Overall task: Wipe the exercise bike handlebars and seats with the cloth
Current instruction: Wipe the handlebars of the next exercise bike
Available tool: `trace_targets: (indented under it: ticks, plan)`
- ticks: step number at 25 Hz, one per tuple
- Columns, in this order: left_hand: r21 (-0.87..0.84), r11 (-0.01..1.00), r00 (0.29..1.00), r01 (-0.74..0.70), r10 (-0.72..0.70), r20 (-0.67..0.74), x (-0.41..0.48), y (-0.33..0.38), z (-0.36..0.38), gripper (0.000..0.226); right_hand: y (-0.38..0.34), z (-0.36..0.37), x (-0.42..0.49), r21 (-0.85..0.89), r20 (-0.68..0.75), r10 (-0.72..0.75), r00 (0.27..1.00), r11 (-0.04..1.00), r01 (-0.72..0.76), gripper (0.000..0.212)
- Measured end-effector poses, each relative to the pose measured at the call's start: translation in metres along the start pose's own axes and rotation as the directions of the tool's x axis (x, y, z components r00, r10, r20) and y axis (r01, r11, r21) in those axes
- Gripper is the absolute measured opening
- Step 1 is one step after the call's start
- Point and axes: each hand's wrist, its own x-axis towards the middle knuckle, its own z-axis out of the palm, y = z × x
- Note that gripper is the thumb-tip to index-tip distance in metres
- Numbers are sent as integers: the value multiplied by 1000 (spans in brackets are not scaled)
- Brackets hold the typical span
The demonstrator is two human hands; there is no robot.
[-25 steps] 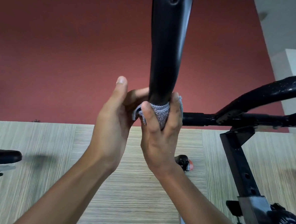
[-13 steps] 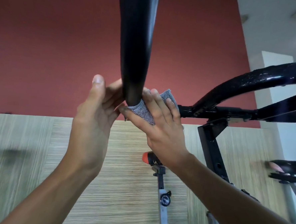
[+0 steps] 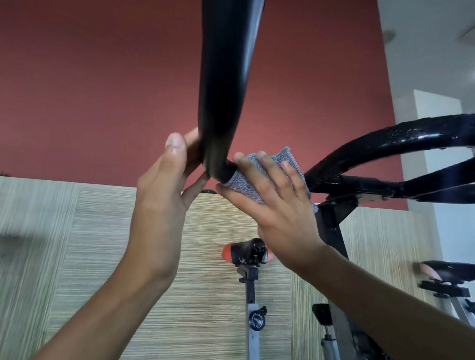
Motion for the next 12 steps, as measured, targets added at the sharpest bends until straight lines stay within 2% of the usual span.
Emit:
trace_targets:
  ticks: [4,7,9,11,12]
  plan:
    - [0,999,999,33,-33,-41,1,7,4,42,8,-12,-1,112,95,-18,995,994,7,86]
    - [-2,995,992,105,-105,-71,5,25,7,46,1,-39,6,344,170,117,979,923,-170,87]
    - [43,991,989,126,-122,-86,10,37,12,48,-6,-63,13,493,227,269,936,797,-348,81]
    - [74,984,983,163,-156,-97,15,46,16,51,-7,-85,23,569,355,401,844,624,-536,80]
    - [81,979,978,189,-180,-105,16,49,18,54,-6,-96,31,592,441,423,792,526,-611,79]
